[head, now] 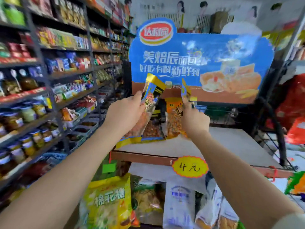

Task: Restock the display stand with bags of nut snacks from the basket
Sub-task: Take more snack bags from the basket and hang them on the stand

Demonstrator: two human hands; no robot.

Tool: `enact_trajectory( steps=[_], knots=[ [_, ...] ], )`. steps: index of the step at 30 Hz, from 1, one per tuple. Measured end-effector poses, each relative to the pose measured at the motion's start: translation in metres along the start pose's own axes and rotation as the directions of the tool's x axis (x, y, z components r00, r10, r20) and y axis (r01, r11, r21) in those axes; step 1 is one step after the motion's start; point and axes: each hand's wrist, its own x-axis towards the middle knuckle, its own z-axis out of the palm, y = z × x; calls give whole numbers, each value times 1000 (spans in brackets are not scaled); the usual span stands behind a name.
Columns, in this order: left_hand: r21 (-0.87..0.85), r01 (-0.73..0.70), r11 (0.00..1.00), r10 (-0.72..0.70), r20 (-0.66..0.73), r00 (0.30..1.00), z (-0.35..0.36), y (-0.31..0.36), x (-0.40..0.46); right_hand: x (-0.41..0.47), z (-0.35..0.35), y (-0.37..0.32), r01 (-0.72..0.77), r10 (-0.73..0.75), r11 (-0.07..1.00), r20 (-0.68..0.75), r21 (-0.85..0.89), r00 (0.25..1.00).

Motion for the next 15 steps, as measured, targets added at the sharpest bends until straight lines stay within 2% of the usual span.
enact_trajectory(
  steps=[5, 9, 12, 13, 15],
  knots=[
    [-162, 119, 980, -120, 6, 993, 44, -15, 33, 44, 55, -20, -3, -5, 999, 183, 43, 983],
    [-340, 197, 919, -169, 111, 979, 92, -26, 38, 63, 83, -24, -129, -7, 938, 390, 321, 921],
    [-385, 306, 871, -267, 154, 951, 122, -31, 36, 81, 79, -5, -258, -56, 792, 486, 554, 872],
    [-404, 348, 846, -312, 155, 937, 131, -32, 38, 84, 78, 2, -283, -68, 756, 502, 590, 862],
    [-439, 449, 778, -378, 244, 893, 146, -33, 43, 84, 72, 12, -245, -74, 778, 472, 578, 879]
  ],
)
